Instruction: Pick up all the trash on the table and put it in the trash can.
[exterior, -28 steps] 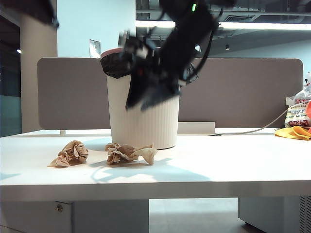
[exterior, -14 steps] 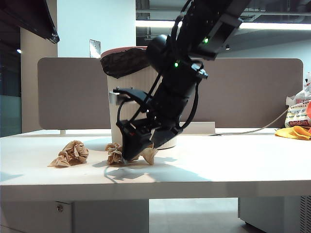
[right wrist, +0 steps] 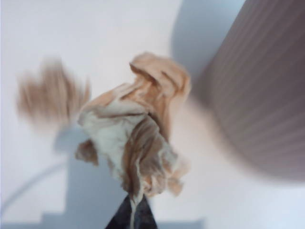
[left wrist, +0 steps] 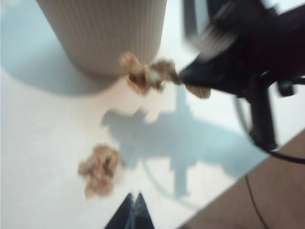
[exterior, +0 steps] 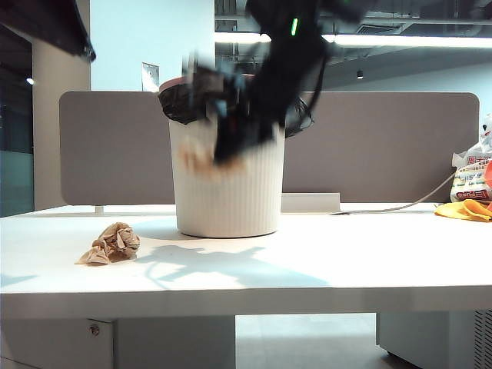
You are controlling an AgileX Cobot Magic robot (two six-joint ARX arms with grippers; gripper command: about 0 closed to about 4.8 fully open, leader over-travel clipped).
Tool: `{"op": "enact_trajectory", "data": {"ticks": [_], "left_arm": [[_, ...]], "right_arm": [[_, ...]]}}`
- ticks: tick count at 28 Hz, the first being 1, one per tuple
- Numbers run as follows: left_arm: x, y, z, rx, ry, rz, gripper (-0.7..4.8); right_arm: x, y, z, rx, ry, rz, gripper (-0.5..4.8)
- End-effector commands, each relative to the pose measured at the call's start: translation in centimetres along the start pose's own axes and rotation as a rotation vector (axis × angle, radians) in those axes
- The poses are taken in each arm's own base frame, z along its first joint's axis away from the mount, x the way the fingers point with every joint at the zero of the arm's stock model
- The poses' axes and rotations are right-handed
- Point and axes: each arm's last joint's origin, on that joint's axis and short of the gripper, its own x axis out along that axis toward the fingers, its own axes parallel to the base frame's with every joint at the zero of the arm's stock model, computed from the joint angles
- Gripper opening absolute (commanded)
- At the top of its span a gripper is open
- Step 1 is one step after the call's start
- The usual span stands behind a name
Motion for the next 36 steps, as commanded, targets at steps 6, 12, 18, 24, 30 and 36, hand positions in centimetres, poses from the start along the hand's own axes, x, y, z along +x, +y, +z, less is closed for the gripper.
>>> {"op": "enact_trajectory", "data": {"ticks": [6, 12, 18, 24, 30, 36], "left_arm": [[-5.4, -0.3, 6.8, -0.032, -0.371, -0.002, -0.06], [-8.7, -0.4, 13.3, -0.020, -0.523, 0.005, -0.05], [-6.4, -0.1, 14.7, -0.022, -0.424, 0.009, -0.05], [-4.8, 0.0, 13.8, 0.004, -0.292, 0.014, -0.05], [-4.8, 0.0, 13.8, 0.000, -0.293, 0.031, -0.05], [-5.3, 0.0, 13.7, 0.000, -0.293, 0.031, -0.05]], "right_arm": [[-14.0, -1.9, 12.4, -0.030, -0.522, -0.220, -0.06], [-16.1, -6.2, 18.0, 0.007, -0.704, -0.324, -0.06], [-9.1, -11.3, 17.2, 0.167, -0.623, -0.301, -0.06], [-3.2, -12.3, 14.1, 0.231, -0.440, -0.254, -0.05], [-3.9, -12.3, 14.5, 0.226, -0.448, -0.249, 3.83], [-5.9, -11.9, 15.4, 0.225, -0.444, -0.246, 3.53]]}}
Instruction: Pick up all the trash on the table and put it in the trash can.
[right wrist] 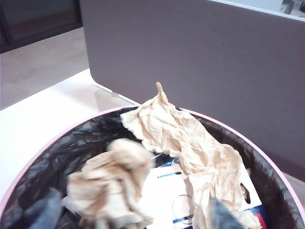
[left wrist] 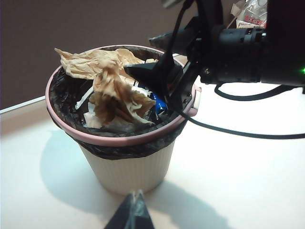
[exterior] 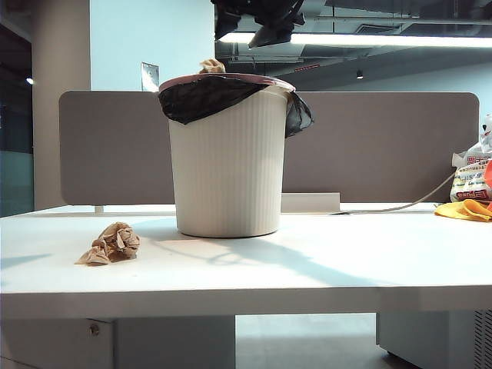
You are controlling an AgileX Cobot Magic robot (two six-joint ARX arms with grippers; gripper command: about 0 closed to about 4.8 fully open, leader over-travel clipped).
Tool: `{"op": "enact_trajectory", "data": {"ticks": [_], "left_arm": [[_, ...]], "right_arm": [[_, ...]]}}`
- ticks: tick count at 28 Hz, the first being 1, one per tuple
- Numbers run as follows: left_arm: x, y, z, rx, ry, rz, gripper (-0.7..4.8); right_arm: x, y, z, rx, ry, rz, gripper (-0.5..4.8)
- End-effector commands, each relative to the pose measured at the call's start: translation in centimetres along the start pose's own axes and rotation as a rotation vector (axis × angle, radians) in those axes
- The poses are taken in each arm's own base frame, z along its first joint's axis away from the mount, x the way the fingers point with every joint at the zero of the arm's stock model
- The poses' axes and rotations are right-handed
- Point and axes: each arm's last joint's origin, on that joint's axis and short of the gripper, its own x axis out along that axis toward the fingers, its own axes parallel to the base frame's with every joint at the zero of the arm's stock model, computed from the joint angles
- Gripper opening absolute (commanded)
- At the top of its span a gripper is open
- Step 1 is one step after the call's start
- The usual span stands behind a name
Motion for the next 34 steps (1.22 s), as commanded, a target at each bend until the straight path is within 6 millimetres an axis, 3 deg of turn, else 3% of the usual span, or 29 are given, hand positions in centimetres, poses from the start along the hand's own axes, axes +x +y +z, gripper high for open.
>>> {"op": "enact_trajectory", "data": {"ticks": [1, 6, 11, 15, 20, 26, 29, 34], "left_arm": [[-1.0, -0.1, 0.2, 0.002, -0.017, 0.002, -0.05], [-3.4, -0.2, 0.2, 0.002, -0.020, 0.006, -0.05], [-6.7, -0.2, -0.3, 0.002, -0.028, 0.082, -0.05], [-9.5, -0.4, -1.1, 0.003, -0.073, 0.089, -0.05], [-10.1, -0.4, -4.5, 0.009, -0.027, 0.093, -0.05], [-10.3, -0.5, -9.1, -0.023, 0.034, 0.092, -0.05], [-11.2, -0.5, -10.3, -0.045, 0.021, 0.090, -0.05], [-13.3, -0.5, -10.9, -0.032, -0.033, 0.135, -0.05]], "right_arm": [[-1.8, 0.5, 2.0, -0.006, -0.031, 0.009, 3.17], [-5.0, 1.3, 4.3, -0.012, -0.045, 0.022, -0.12], [-9.0, 2.7, 6.6, -0.013, -0.043, 0.127, -0.06], [-11.8, 5.2, 7.7, -0.070, -0.017, 0.217, -0.06], [-13.6, 8.3, 8.5, -0.099, -0.026, 0.293, -0.06], [-12.3, 12.0, 6.7, -0.112, 0.037, 0.379, -0.06], [-10.3, 13.3, 4.2, -0.112, 0.087, 0.406, -0.06], [-6.5, 14.0, -1.8, -0.014, 0.172, 0.414, -0.06]]}}
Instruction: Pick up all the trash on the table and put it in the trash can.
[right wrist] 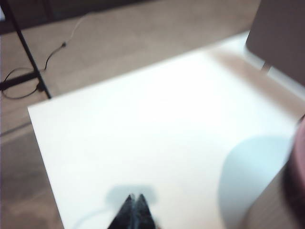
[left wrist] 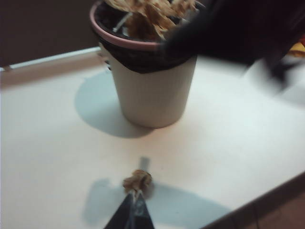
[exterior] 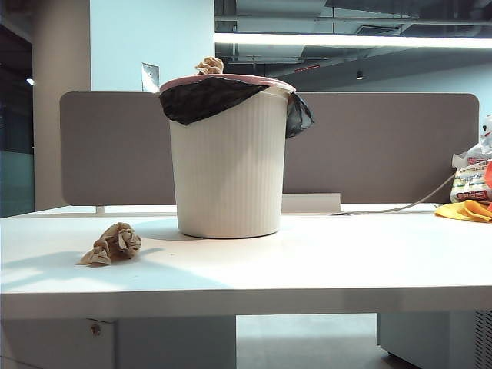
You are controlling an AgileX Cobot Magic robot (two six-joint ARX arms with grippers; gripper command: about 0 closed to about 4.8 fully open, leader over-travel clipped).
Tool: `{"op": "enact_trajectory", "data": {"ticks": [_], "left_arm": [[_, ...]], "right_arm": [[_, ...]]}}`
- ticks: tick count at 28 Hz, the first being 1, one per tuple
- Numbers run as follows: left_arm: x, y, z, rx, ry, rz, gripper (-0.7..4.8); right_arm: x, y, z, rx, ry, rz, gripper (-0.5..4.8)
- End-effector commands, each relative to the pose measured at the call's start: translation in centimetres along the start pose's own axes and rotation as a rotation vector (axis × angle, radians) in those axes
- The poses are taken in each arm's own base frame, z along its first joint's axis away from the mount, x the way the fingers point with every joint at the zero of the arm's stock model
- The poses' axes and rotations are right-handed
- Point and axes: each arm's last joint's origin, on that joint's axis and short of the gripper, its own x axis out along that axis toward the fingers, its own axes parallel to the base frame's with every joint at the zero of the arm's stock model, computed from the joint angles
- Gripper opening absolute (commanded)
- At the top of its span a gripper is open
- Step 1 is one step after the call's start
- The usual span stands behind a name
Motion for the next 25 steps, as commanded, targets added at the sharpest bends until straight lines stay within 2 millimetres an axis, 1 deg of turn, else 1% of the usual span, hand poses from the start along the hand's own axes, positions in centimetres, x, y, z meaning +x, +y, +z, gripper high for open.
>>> {"op": "enact_trajectory", "data": {"ticks": [1, 4, 7, 10, 11, 12, 13, 14, 15, 17, 18, 19, 25], "left_arm": [[-0.9, 0.1, 0.0, 0.007, -0.040, 0.026, -0.05], [-1.2, 0.0, -0.4, 0.007, -0.012, -0.006, -0.06], [-0.8, 0.1, -1.0, 0.002, 0.054, 0.001, -0.06], [-0.2, 0.1, -1.6, 0.004, 0.088, 0.013, -0.05], [0.0, 0.1, -1.8, 0.004, 0.098, 0.011, -0.05], [0.2, 0.1, -2.0, 0.004, 0.105, 0.005, -0.05], [0.3, 0.1, -2.1, 0.002, 0.112, 0.003, -0.06], [0.5, 0.1, -2.3, 0.000, 0.122, 0.003, -0.06], [0.6, 0.1, -2.5, 0.000, 0.128, 0.004, -0.06], [0.8, 0.1, -2.7, 0.001, 0.140, 0.004, -0.06], [0.9, 0.1, -2.9, 0.001, 0.144, 0.005, -0.05], [1.0, 0.1, -3.0, 0.002, 0.150, 0.005, -0.05], [1.8, 0.1, -3.8, 0.000, 0.191, 0.006, -0.06]], "right_arm": [[2.2, -0.5, -2.5, 0.062, -0.017, -0.002, -0.06], [4.7, -0.4, -6.2, 0.081, 0.084, 0.010, -0.06], [7.1, -0.3, -9.3, 0.096, 0.185, 0.038, -0.06], [9.2, -0.4, -11.6, 0.104, 0.252, 0.053, 0.02], [10.0, -0.2, -12.3, 0.097, 0.269, 0.060, 0.42], [10.5, -0.1, -12.8, 0.087, 0.281, 0.065, 1.00], [10.9, -0.1, -13.3, 0.085, 0.294, 0.067, 1.75], [11.4, -0.1, -13.8, 0.087, 0.307, 0.068, 2.66], [11.8, 0.1, -14.2, 0.086, 0.320, 0.070, 3.28], [12.5, 0.2, -15.1, 0.079, 0.343, 0.053, 4.23], [12.8, 0.2, -15.4, 0.061, 0.352, 0.044, 4.47], [13.1, 0.1, -15.8, 0.041, 0.361, 0.035, 4.51], [14.9, -0.6, -17.7, 0.017, 0.367, -0.005, 4.52]]}}
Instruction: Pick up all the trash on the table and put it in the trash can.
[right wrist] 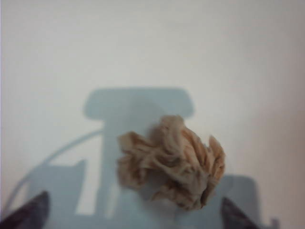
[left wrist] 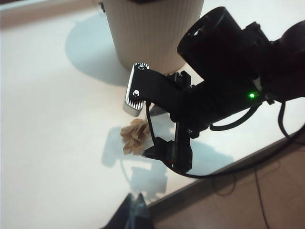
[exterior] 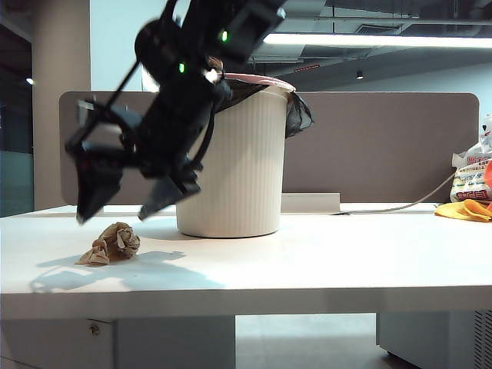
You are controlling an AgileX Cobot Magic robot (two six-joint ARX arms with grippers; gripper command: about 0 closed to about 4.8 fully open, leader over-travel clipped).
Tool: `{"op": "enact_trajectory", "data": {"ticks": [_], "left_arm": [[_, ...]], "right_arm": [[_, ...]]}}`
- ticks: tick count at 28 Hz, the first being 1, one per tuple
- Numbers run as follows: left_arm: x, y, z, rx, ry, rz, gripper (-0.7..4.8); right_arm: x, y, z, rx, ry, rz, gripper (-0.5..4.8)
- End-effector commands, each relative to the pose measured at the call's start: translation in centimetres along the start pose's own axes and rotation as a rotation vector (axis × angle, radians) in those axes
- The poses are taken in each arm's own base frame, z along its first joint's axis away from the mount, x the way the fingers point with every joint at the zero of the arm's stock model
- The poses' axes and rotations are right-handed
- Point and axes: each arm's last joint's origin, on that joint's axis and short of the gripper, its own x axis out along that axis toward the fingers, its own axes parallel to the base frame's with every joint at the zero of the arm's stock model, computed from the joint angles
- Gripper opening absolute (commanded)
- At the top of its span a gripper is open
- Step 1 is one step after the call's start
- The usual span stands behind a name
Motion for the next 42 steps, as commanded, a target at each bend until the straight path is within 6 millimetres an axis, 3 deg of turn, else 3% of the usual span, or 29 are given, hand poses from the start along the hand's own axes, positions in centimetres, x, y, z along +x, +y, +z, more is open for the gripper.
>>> {"op": "enact_trajectory", "data": {"ticks": [1, 6, 8, 11, 16, 22, 27, 33, 38, 42], "left_arm": [[0.3, 0.0, -0.2, -0.003, 0.005, -0.003, -0.06], [0.4, 0.0, -0.3, -0.003, 0.009, -0.003, -0.05], [0.5, 0.0, -0.3, -0.002, 0.010, -0.002, -0.06], [0.5, 0.0, -0.3, -0.002, 0.012, -0.002, -0.05], [0.5, 0.0, -0.3, -0.002, 0.009, -0.002, -0.05], [0.5, 0.0, -0.1, 0.001, -0.013, -0.003, -0.06], [0.4, -0.1, 0.7, -0.002, -0.095, -0.006, -0.06], [0.5, -0.1, 2.5, -0.013, -0.262, -0.014, -0.06], [1.1, -0.3, 5.2, -0.014, -0.303, -0.015, -0.06], [2.3, -0.5, 8.1, -0.011, -0.304, -0.030, -0.05]], "right_arm": [[0.8, -0.5, 0.2, -0.013, -0.045, -0.028, 4.52], [2.1, -1.2, -0.3, -0.009, -0.065, -0.078, 4.49], [2.5, -1.6, -0.4, 0.008, -0.078, -0.090, 4.11], [3.0, -1.9, -0.6, 0.015, -0.069, -0.094, 2.84], [3.2, -2.0, -0.8, 0.016, -0.064, -0.092, -0.13], [1.6, -2.1, 1.1, 0.015, -0.095, -0.100, -0.05], [-3.5, -2.1, 5.7, -0.002, -0.223, -0.122, -0.05], [-14.0, -1.9, 11.8, -0.034, -0.484, -0.173, -0.05], [-21.5, -3.3, 14.4, -0.030, -0.614, -0.245, -0.05], [-25.4, -5.6, 14.9, -0.014, -0.686, -0.318, -0.05]]}}
